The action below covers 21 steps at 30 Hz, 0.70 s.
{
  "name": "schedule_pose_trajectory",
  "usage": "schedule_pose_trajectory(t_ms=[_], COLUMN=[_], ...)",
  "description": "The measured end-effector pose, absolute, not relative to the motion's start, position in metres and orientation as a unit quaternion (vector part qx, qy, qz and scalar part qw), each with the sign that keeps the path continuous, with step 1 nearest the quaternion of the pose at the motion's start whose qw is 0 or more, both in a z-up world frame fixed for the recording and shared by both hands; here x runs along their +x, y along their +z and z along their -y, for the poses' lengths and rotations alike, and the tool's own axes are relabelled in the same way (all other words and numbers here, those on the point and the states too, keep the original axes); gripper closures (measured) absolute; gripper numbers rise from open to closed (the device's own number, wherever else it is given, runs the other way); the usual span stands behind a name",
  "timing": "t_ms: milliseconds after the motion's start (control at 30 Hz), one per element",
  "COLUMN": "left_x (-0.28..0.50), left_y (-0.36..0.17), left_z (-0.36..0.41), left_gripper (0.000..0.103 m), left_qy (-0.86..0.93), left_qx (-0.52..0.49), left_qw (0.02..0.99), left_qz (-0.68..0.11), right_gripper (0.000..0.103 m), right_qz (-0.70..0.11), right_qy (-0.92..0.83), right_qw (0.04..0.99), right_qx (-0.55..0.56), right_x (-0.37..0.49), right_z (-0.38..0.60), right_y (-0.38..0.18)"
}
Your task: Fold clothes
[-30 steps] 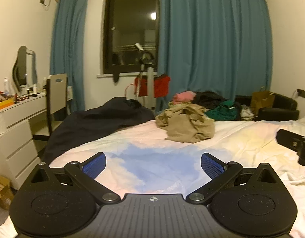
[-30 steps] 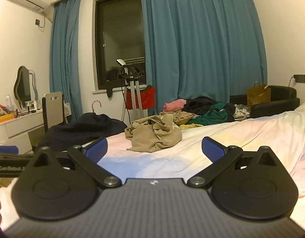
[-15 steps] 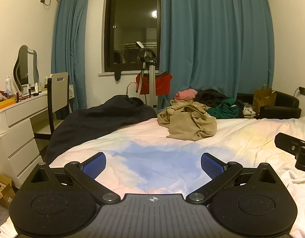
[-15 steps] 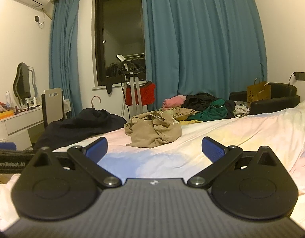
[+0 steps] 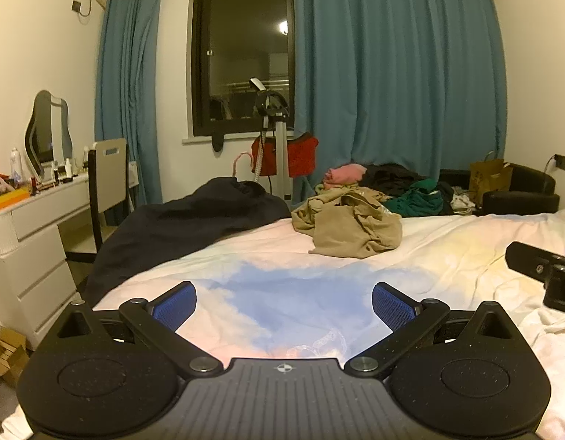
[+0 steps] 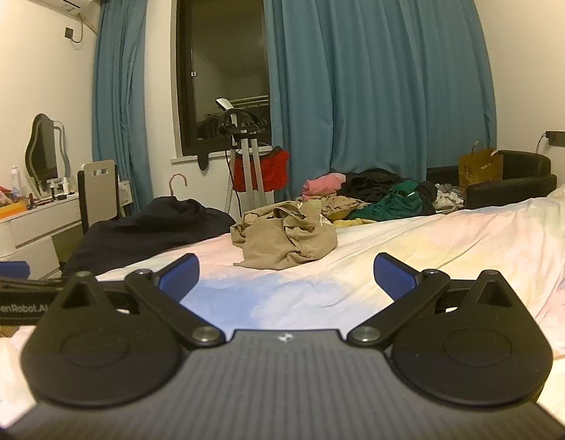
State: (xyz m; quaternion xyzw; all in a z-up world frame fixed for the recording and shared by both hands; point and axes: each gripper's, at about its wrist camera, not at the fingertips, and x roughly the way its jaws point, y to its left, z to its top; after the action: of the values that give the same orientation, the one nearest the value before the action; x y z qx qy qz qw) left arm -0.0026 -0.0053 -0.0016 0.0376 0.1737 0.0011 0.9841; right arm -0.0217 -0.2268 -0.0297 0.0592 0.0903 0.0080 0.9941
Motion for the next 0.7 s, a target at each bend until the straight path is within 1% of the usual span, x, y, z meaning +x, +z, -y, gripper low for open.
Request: schedule_pose_trajectory(t_ms=[400,700], left_x=[0.003,0.007], left_y=[-0.006,0.003], left_z=[-0.002,0.014], left_gripper=[0.0,0.0], left_qy=[0.009,-0.028], left_qx=[0.005,0.016], left_qw=[0.985,0.984], left_qz=[-0.174,-0.174], right_gripper=[0.0,0.0], right_qz=[-0.09,-0.061], right_qy=[0.022,0.017], right_qw=[0.992,0.993], right_qx=[0.088,0.097], right_x=[-0.02,-0.024], right_z=[0.246,0.273], right_y=[-0.027,-0.019])
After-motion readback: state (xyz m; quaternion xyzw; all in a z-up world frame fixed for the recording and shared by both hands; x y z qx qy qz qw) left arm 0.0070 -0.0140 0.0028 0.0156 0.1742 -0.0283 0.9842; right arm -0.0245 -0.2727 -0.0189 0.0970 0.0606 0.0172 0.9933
